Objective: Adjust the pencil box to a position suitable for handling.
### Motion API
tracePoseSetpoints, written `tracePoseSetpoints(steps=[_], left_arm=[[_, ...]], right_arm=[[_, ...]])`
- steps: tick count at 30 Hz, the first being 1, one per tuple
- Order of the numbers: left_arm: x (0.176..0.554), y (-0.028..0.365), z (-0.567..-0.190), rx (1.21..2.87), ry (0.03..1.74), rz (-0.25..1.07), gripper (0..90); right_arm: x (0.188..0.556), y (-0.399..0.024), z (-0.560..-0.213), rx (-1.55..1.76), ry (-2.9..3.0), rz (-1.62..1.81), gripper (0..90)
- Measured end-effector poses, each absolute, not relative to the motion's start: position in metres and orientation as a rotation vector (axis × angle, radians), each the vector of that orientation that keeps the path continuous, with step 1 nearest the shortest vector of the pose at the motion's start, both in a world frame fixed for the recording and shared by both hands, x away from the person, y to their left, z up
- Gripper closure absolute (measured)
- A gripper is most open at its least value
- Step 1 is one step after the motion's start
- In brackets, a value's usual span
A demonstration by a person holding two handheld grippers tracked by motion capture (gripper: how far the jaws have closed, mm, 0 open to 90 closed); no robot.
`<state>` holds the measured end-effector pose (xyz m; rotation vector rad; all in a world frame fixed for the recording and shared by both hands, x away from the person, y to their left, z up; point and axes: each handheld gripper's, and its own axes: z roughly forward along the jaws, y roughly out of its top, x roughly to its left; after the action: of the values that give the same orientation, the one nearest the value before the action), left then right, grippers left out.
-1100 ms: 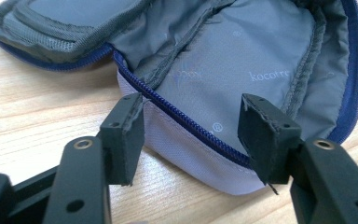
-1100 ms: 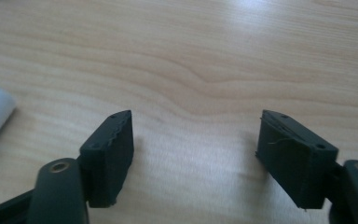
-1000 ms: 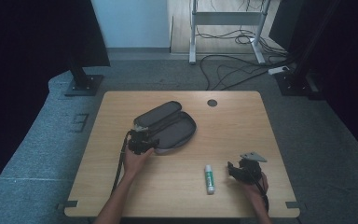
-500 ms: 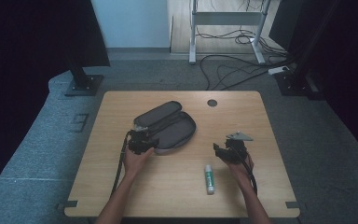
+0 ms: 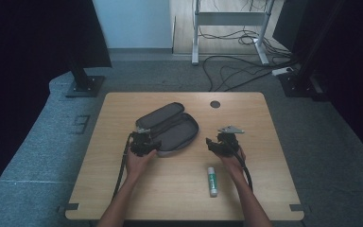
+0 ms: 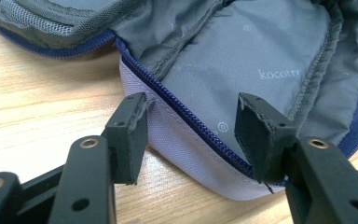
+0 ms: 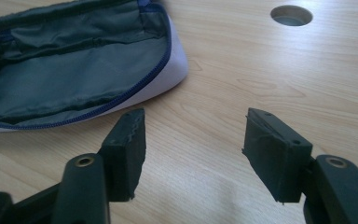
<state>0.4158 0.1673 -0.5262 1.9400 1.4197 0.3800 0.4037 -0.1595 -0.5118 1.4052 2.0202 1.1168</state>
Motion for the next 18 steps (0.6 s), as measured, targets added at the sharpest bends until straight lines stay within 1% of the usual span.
tracePoseSetpoints(steps=[4,18], left_arm=[[0.416,0.168,-0.527,1.938,1.426,0.376,42.9],[0.417,0.167,-0.528,1.937,1.432,0.38,42.9]], right_arm=[[0.41,-0.152,-0.51,1.392,2.028,1.12,38.4],[0.432,-0.138,-0.516,1.387,2.062,1.135,40.3]])
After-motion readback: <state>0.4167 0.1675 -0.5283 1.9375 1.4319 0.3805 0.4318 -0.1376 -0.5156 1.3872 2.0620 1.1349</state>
